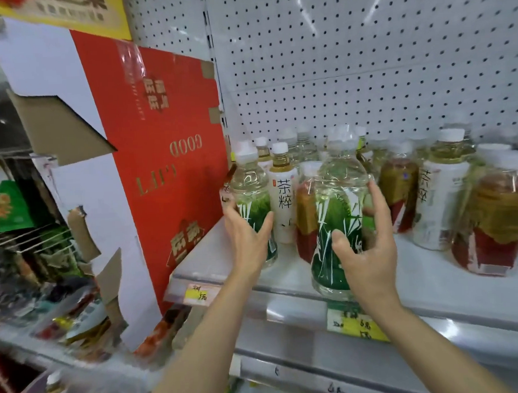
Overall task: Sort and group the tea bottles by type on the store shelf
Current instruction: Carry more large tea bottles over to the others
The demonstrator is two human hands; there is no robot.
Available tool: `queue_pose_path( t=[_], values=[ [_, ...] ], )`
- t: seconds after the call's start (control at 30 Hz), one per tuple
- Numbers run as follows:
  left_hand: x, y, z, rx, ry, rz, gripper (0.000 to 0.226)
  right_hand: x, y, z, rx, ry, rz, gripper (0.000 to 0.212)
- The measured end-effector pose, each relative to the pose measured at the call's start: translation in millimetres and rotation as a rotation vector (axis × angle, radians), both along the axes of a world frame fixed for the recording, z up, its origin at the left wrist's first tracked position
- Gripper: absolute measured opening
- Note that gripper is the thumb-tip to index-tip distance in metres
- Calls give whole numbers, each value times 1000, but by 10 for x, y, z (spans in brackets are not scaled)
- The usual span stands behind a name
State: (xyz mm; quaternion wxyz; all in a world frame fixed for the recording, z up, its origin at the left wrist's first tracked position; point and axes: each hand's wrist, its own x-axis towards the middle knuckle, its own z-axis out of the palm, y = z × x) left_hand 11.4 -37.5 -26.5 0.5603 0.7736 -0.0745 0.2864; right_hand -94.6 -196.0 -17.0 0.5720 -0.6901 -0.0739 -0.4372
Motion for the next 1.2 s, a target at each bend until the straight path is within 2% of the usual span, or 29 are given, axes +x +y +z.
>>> queue_pose_path(
  t=[0.23, 0.33, 0.4, 0.47, 0.63, 0.77, 1.07, 1.2],
  values=[
    [92, 99, -60, 46, -41, -79, 75, 80, 86, 1, 13, -6, -114, 87],
    [85, 235, -4, -83, -82, -117, 63, 105, 176, -5, 5, -12, -153, 88],
    [251, 359, 83, -185, -113, -36, 52, 109, 258, -11, -3, -14, -173, 88],
    [471, 474, 205, -190, -67, 0, 49, 104, 355, -25, -13, -8, -185, 89],
    [805, 559, 336, 1, 27, -135, 69, 105, 559, -49, -48, -17, -215, 90],
    [933, 612, 287, -11, 170, -262, 76, 194, 702, -71, -90, -2, -235, 90],
    [984, 684, 341, 199, 113, -293, 94, 492, 943, -193, -166, 12, -316, 87],
    [1026, 653, 240, 111, 136, -263, 104, 535, 963, -227, -208, 41, -339, 82]
  ],
)
